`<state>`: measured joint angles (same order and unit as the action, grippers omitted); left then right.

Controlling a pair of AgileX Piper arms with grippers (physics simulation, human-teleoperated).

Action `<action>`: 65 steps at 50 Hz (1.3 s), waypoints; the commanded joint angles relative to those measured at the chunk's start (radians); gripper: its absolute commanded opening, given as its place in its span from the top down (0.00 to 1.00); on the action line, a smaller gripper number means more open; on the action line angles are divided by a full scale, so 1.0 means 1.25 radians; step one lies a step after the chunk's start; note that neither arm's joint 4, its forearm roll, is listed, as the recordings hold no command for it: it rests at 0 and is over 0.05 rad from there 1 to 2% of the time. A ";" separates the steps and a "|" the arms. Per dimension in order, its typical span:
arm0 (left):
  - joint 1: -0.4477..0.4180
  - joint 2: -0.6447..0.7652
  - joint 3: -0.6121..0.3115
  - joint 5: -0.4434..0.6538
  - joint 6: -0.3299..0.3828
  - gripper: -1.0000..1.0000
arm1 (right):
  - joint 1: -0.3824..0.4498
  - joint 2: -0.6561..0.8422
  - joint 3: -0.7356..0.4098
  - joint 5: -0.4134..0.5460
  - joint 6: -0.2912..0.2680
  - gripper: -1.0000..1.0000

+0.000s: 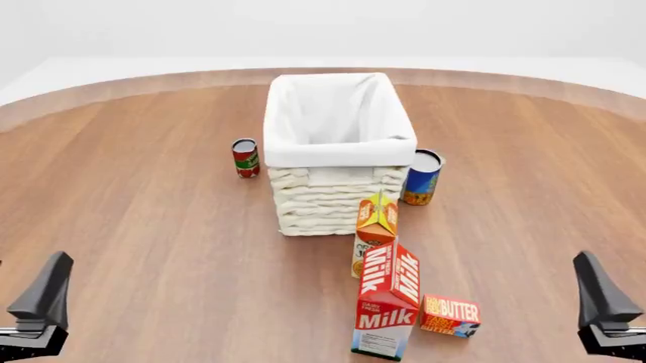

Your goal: Pick up the butter and put it in the basket.

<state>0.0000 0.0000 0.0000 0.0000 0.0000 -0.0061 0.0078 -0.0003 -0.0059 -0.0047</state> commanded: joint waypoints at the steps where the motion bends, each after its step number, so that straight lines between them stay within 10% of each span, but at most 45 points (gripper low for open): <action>1: 0.000 0.000 0.000 0.000 0.000 0.00 | -0.007 0.141 0.000 -0.082 0.021 0.00; 2: 0.000 0.000 0.000 0.000 0.000 0.00 | 0.069 0.301 0.000 -0.159 0.098 0.00; 4: 0.000 0.000 0.000 0.000 0.000 0.00 | 0.077 0.283 0.000 -0.150 0.115 0.00; 5: 0.000 0.000 0.000 0.000 0.000 0.00 | 0.097 0.156 -0.002 -0.073 0.037 0.00; 11: 0.000 0.000 0.000 0.000 0.000 0.00 | 0.102 -0.004 -0.009 0.018 -0.037 0.00; 22: 0.000 0.000 0.000 0.000 0.000 0.00 | 0.079 -0.003 -0.094 0.081 0.015 0.00; 33: 0.000 0.000 0.000 0.000 0.000 0.00 | 0.083 0.226 -0.415 0.135 -0.161 0.00; 44: 0.000 0.000 0.000 0.000 0.000 0.00 | 0.133 0.333 -0.475 0.184 -0.177 0.00; 65: 0.000 0.000 0.000 0.000 0.000 0.00 | 0.268 0.514 -0.689 0.390 -0.356 0.00</action>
<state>0.0000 0.0000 0.0000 0.0000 0.0000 0.2551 0.5479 -0.7407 0.3650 -0.3565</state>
